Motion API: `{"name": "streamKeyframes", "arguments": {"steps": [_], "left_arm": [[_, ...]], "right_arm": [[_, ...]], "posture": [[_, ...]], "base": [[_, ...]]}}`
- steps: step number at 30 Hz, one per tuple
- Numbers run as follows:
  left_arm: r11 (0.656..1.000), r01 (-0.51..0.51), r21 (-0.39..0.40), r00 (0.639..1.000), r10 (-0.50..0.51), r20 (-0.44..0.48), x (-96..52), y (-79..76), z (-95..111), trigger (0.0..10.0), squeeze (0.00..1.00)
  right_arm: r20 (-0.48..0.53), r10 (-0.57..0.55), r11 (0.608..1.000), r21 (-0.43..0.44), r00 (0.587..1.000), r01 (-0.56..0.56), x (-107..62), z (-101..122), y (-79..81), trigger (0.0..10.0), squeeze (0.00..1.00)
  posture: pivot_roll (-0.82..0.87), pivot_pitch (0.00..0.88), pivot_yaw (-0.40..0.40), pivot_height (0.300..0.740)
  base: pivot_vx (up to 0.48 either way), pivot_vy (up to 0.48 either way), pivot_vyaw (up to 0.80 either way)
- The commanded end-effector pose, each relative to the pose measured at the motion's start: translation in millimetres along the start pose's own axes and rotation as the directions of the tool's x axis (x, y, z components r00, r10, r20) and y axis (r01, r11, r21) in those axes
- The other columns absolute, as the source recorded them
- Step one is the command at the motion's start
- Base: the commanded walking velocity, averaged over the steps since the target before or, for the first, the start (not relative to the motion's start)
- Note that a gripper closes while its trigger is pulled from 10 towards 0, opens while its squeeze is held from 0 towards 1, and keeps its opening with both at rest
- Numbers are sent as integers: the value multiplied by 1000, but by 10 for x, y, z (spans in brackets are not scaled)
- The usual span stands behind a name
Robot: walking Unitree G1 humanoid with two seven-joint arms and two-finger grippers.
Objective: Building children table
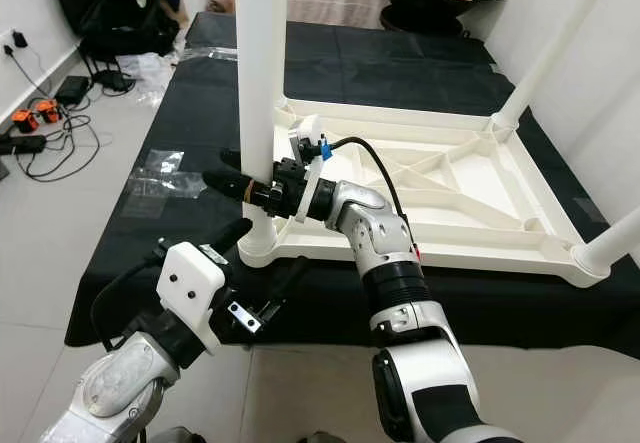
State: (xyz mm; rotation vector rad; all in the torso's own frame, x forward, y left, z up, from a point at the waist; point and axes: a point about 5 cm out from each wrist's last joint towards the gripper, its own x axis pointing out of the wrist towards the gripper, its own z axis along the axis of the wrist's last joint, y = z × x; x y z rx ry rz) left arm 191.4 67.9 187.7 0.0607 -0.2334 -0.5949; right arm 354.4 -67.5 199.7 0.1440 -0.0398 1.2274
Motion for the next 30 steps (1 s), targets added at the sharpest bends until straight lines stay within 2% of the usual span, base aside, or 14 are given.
{"name": "streamKeyframes", "arguments": {"steps": [1,8,11,12,13,17,18,19,24,25,26,27,29,30], "left_arm": [[1000,-6,0,1000,6,-2,-13,-6,4,10000,0],[1000,-6,3,1000,6,-3,-12,2,3,10000,0],[1000,-10,4,1000,10,-2,-6,12,3,10000,0],[1000,-10,4,1000,10,-2,-6,12,3,10000,0],[1000,-11,5,1000,11,-2,0,17,5,10000,0],[1000,-12,6,1000,12,1,13,26,8,10000,0],[1000,-12,6,1000,12,1,13,26,8,10000,0],[1000,-11,7,1000,11,1,19,29,8,10000,0],[1000,-10,9,1000,10,2,23,38,8,10000,0],[1000,-10,8,1000,10,1,22,42,5,10000,0],[1000,-10,8,1000,10,1,22,42,5,10000,0],[1000,-11,7,1000,11,2,24,44,6,10000,0],[1000,-11,7,1000,11,2,26,43,6,10000,0],[1000,-11,8,1000,11,2,28,42,5,10000,0]], "right_arm": [[-38,-121,993,11,992,121,61,-156,-41,0,0],[7,-573,818,-65,820,572,-98,-93,-343,0,0],[27,-842,536,-75,539,841,-333,-80,-493,0,0],[27,-842,536,-75,539,841,-333,-80,-493,0,0],[36,-920,385,-81,389,919,-464,-86,-517,0,0],[45,-988,146,-38,148,989,-647,-117,-464,0,0],[45,-988,146,-38,148,989,-647,-117,-464,0,0],[48,-992,116,-8,116,993,-631,-120,-411,10000,0],[55,-983,178,10,177,984,-450,-98,-340,10000,0],[75,-969,238,38,235,970,-370,-77,-322,10000,588],[75,-969,238,38,235,970,-370,-77,-322,10000,588],[111,-949,302,40,296,952,-312,-41,-309,10000,1000],[133,-934,342,68,331,937,-272,-16,-299,10000,1000],[159,-897,429,78,413,900,-223,32,-300,10000,0]], "posture": [[100,72,-111,740],[98,73,-107,740],[85,79,-97,740],[85,79,-97,740],[86,78,-102,740],[82,84,-101,740],[82,84,-101,740],[82,81,-101,740],[74,86,-92,740],[74,87,-90,740],[74,87,-90,740],[72,87,-92,740],[72,86,-94,740],[73,93,-94,740]], "base": [[0,0,0],[0,0,0],[0,0,0],[0,0,0],[0,0,0],[0,0,0],[0,0,0],[0,0,0],[0,0,0],[0,0,0],[0,0,0],[0,0,0],[0,0,0],[0,0,0]]}}
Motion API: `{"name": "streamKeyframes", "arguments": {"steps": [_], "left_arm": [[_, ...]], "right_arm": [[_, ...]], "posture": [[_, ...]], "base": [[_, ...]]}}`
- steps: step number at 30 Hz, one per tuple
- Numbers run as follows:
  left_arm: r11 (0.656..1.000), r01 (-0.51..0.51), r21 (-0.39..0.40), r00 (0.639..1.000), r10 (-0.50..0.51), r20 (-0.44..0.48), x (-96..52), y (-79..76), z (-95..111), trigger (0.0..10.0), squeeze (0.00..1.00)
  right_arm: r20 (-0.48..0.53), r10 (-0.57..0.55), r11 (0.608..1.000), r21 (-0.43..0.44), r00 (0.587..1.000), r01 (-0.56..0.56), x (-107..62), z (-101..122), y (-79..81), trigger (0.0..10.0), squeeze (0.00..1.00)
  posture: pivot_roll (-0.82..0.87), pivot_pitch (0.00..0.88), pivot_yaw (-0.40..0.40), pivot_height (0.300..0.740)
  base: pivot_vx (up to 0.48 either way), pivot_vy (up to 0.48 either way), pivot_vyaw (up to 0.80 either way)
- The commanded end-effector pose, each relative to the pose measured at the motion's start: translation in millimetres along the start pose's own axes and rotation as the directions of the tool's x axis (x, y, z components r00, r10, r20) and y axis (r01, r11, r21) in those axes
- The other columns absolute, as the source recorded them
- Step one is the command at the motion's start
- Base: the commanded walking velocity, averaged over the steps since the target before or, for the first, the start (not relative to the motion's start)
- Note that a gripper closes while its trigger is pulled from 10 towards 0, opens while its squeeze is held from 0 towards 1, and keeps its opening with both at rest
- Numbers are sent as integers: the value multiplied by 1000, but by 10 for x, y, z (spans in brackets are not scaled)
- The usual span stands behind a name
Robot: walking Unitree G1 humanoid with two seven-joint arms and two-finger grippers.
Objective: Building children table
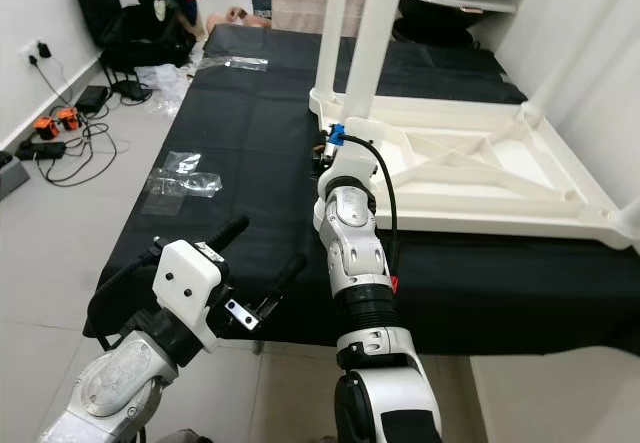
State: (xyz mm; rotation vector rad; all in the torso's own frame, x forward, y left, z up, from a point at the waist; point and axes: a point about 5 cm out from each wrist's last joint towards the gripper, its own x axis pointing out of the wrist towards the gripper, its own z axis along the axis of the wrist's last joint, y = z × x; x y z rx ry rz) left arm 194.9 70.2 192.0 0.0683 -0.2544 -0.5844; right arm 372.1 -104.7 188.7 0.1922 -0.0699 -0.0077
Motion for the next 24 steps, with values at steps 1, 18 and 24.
{"name": "streamKeyframes", "arguments": {"steps": [1,18,24], "left_arm": [[1000,-2,-7,1000,2,-16,5,-3,-29,10000,0],[1000,-4,-8,1000,3,-10,26,-4,-28,10000,0],[1000,-2,-12,1000,2,-6,32,-4,-21,10000,0]], "right_arm": [[45,158,987,32,986,-160,51,114,111,10000,0],[-7,936,351,133,353,-927,-339,257,261,10000,0],[-72,973,226,138,218,-964,-393,129,322,10000,0]], "posture": [[73,93,-94,740],[69,95,-97,740],[71,98,-95,740]], "base": [[0,0,0],[0,0,0],[0,0,0]]}}
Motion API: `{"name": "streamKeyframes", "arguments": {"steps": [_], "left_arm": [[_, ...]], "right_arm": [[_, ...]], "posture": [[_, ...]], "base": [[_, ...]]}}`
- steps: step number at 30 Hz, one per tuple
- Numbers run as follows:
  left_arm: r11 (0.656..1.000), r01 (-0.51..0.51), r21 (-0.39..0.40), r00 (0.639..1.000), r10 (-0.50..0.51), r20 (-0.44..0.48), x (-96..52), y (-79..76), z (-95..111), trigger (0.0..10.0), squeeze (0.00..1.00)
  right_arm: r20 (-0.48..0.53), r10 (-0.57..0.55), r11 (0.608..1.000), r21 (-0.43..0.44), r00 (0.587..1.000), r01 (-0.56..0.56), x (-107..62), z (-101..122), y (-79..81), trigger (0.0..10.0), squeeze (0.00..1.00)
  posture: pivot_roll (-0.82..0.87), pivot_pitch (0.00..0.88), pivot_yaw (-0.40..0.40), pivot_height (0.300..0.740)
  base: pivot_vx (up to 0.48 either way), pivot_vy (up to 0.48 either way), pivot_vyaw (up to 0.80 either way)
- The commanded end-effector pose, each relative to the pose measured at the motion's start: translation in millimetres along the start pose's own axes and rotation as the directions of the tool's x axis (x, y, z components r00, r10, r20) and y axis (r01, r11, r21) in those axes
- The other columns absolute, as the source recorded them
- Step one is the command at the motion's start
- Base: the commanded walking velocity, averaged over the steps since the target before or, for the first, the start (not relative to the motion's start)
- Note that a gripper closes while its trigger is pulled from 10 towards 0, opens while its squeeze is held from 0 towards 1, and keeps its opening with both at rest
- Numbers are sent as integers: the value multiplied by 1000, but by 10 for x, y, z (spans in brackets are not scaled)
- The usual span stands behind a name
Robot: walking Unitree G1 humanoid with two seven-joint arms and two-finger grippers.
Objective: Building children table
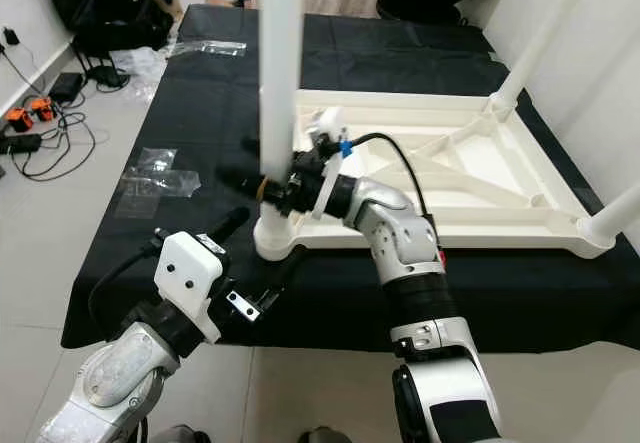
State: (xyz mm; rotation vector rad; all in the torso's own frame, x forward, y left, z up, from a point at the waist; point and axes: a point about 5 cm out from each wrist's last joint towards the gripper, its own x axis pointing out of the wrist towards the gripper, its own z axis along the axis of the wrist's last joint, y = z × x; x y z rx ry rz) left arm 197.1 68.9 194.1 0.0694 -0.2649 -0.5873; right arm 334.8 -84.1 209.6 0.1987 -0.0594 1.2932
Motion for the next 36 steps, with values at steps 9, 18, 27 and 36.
{"name": "streamKeyframes", "arguments": {"steps": [9,18,27,36], "left_arm": [[1000,-6,-16,1000,6,-17,0,-10,-37,10000,0],[1000,-10,-12,1000,9,-19,7,8,-52,10000,0],[1000,1,-13,1000,-1,-23,-6,-30,-61,10000,0],[1000,6,-10,1000,-6,-26,-14,-25,-61,10000,0]], "right_arm": [[-31,-168,983,-78,985,165,236,-127,-129,0,0],[95,-919,372,-114,383,921,-189,-3,-546,0,0],[130,-986,99,-16,100,995,-340,-57,-394,10000,0],[179,-930,331,28,321,943,-32,16,-380,10000,1000]], "posture": [[67,100,-97,740],[66,92,-91,740],[74,68,-92,740],[71,75,-98,740]], "base": [[0,0,0],[0,0,0],[0,0,0],[0,0,0]]}}
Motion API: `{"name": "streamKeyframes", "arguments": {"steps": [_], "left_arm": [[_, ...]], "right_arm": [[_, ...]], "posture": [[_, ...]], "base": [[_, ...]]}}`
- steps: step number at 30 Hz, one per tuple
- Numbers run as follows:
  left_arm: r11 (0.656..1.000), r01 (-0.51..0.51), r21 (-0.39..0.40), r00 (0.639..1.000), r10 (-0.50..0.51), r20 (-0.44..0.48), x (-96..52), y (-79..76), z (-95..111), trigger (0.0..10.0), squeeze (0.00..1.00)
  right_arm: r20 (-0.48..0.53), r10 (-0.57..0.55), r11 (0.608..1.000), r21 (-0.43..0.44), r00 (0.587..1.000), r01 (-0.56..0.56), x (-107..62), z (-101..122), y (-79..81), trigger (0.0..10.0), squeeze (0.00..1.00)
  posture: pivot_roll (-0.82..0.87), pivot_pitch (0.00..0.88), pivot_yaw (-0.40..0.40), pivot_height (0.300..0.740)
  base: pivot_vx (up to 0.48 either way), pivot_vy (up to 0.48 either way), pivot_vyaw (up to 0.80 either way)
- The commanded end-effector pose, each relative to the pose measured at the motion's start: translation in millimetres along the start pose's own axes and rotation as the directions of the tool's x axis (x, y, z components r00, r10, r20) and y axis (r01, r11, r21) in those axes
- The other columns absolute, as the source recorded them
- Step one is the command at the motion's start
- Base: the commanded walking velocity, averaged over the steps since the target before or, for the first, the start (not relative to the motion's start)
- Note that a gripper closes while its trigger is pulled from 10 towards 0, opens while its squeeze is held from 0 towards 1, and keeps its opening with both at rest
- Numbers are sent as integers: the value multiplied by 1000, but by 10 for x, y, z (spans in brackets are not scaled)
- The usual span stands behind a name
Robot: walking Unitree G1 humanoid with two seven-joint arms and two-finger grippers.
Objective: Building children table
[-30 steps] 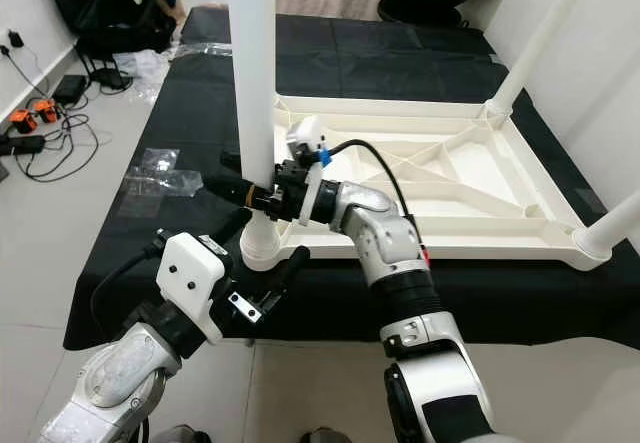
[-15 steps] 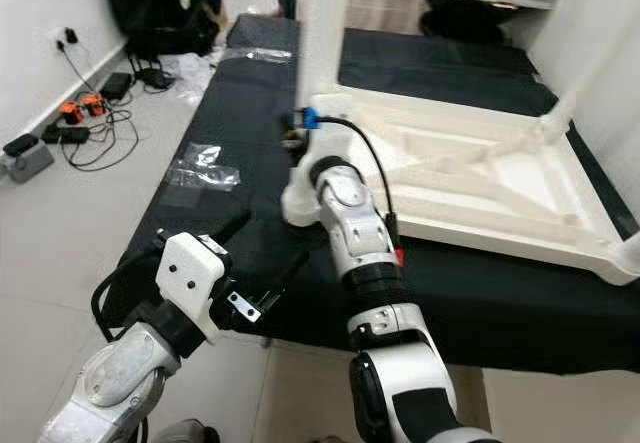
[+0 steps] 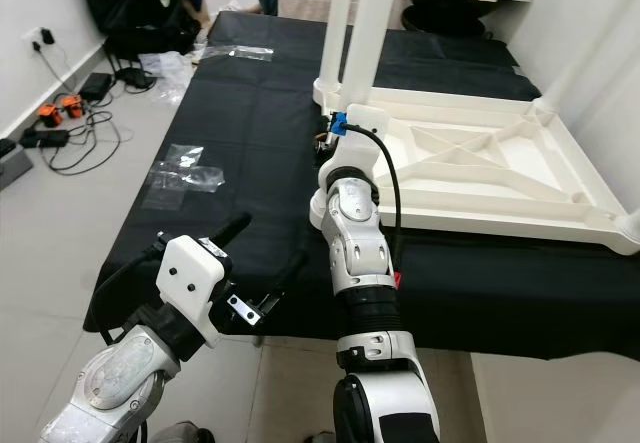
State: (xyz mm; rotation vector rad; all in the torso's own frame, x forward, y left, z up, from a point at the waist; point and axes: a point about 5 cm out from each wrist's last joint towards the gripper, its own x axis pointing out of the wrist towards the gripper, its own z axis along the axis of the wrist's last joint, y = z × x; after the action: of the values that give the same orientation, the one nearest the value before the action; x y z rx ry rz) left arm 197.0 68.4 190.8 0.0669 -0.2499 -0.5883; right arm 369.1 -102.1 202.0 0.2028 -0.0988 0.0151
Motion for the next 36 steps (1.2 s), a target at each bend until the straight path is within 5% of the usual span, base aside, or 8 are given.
{"name": "streamKeyframes", "arguments": {"steps": [1,2,4,12,14,21,22,36], "left_arm": [[1000,5,-4,1000,-5,-13,-8,-16,-30,10000,0],[1000,5,-4,1000,-5,-12,-8,-15,-25,10000,0],[1000,11,-5,1000,-11,-11,-13,-23,-19,10000,0],[1000,16,-7,1000,-16,-11,-17,-36,-18,10000,0],[1000,17,-8,1000,-17,-9,-17,-49,-14,10000,0],[1000,13,-7,1000,-13,-11,-20,-50,-17,10000,0],[1000,12,-4,1000,-12,-13,-24,-48,-20,10000,0],[1000,8,-3,1000,-9,-17,-23,-38,-34,10000,0]], "right_arm": [[15,30,999,14,999,-30,19,32,55,10000,1000],[18,153,988,16,988,-153,77,58,65,10000,0],[-12,600,789,168,800,-590,83,100,85,10000,0],[5,815,563,229,580,-794,-79,139,108,10000,0],[-41,938,345,227,345,-911,-262,96,159,10000,0],[-115,967,244,170,226,-955,-310,-31,309,10000,0],[-120,967,242,162,224,-957,-288,-57,354,0,0],[-87,352,935,-4,932,-353,197,-42,48,0,0]], "posture": [[71,75,-98,740],[70,76,-100,740],[69,72,-100,740],[75,59,-102,740],[81,54,-109,740],[83,55,-111,740],[89,56,-111,740],[84,66,-106,740]], "base": [[0,0,0],[0,0,0],[0,0,0],[0,0,0],[0,0,0],[0,0,0],[0,0,0],[0,0,0]]}}
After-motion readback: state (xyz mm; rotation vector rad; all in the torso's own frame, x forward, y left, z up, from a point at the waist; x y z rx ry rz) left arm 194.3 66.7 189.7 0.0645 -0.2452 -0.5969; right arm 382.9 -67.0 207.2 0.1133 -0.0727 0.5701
